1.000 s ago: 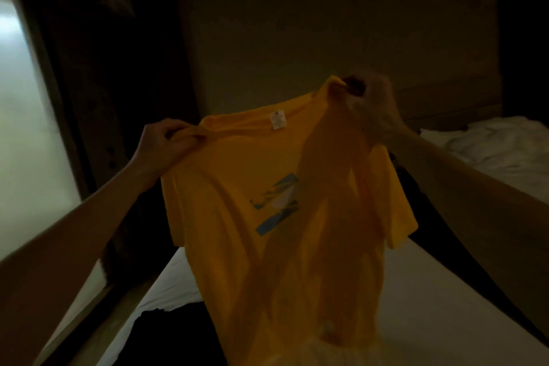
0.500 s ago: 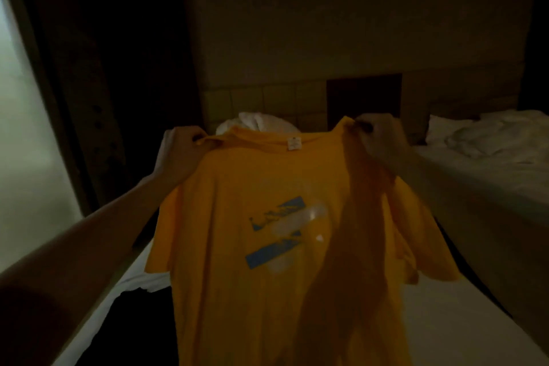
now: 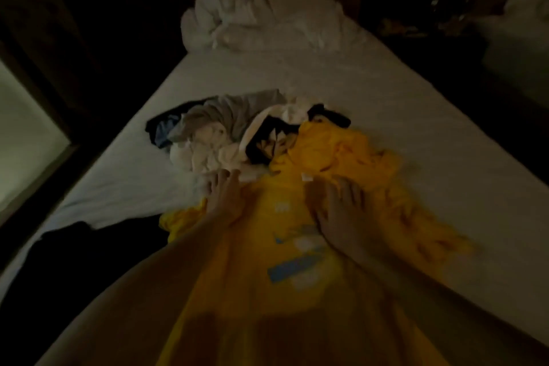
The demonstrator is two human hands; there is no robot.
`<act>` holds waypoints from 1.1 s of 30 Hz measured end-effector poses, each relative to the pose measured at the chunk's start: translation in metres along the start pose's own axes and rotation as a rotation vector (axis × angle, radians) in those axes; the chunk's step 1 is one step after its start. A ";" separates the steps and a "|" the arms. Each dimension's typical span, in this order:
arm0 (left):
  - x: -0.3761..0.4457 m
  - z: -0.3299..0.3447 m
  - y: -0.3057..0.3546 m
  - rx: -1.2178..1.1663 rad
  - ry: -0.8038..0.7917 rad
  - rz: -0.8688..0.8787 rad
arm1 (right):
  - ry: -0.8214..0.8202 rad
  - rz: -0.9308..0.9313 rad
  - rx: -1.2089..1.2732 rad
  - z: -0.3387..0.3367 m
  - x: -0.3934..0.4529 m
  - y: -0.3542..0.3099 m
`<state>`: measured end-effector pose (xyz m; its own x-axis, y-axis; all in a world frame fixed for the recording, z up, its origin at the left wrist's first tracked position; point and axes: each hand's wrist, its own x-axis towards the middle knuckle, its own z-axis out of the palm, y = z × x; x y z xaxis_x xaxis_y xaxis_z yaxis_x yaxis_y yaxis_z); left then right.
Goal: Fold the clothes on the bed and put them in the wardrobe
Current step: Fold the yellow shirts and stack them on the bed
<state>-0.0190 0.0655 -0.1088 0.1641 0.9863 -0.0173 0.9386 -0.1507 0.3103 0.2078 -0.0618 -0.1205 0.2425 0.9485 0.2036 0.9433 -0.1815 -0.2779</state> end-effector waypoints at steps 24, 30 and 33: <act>-0.072 -0.115 -0.088 -0.461 0.073 -0.067 | -0.175 0.647 0.046 -0.070 -0.027 0.111; -0.057 -0.113 -0.067 -0.030 0.331 0.029 | -0.212 0.623 0.175 -0.075 -0.035 0.149; -0.053 -0.109 -0.050 0.074 0.395 0.107 | -0.212 0.611 0.264 -0.086 -0.040 0.154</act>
<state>-0.1080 0.0278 -0.0203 0.1462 0.9126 0.3819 0.9443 -0.2438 0.2211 0.3631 -0.1505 -0.0905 0.6373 0.7315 -0.2423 0.5585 -0.6551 -0.5088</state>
